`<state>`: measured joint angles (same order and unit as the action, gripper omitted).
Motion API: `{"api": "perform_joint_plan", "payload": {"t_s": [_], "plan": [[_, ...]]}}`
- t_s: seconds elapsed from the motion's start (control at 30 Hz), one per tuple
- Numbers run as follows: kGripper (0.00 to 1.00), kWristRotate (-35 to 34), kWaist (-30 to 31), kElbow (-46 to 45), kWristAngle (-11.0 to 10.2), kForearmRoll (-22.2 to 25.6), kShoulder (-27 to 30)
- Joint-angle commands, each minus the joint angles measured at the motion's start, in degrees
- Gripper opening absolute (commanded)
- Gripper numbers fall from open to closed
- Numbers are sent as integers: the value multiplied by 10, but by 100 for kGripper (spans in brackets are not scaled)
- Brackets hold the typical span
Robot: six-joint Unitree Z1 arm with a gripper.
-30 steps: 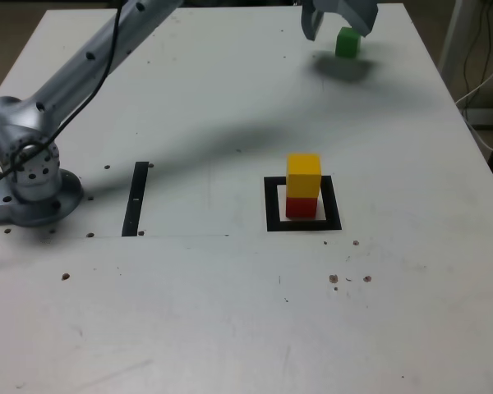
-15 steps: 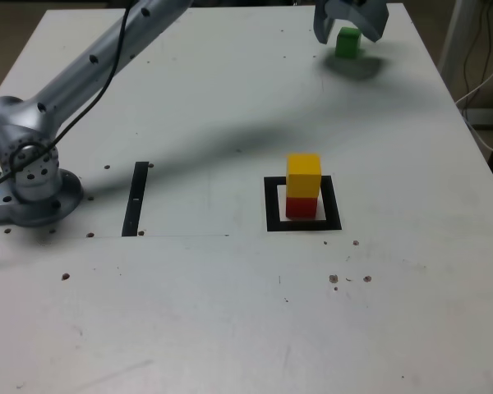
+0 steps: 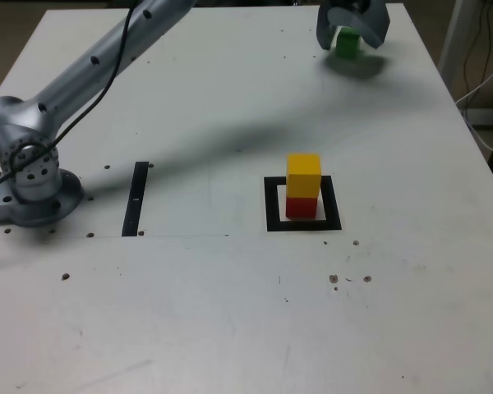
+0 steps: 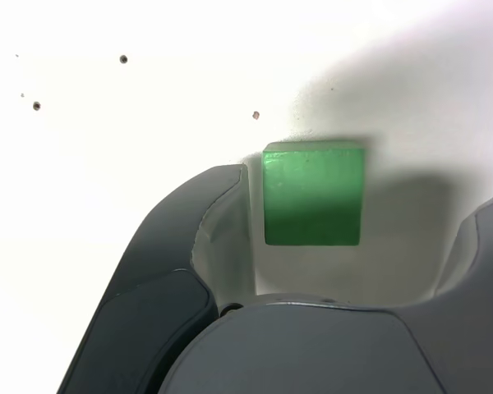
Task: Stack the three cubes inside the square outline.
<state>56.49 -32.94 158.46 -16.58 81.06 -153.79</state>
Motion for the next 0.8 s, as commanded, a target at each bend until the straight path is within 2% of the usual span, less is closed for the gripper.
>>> {"api": "perform_joint_plan", "payload": {"t_s": [0.0, 0.2, 0.43, 0.53, 0.67, 0.77], "plan": [[83, -1, -2, 8, 4, -1, -4], [80, -4, -3, 6, 8, -1, -4], [69, -12, -4, 2, 7, 1, -5], [59, -16, -4, 2, 4, 1, -4], [39, -15, -3, -1, 4, -5, -1], [27, -10, -2, -5, 8, -12, 1]]}}
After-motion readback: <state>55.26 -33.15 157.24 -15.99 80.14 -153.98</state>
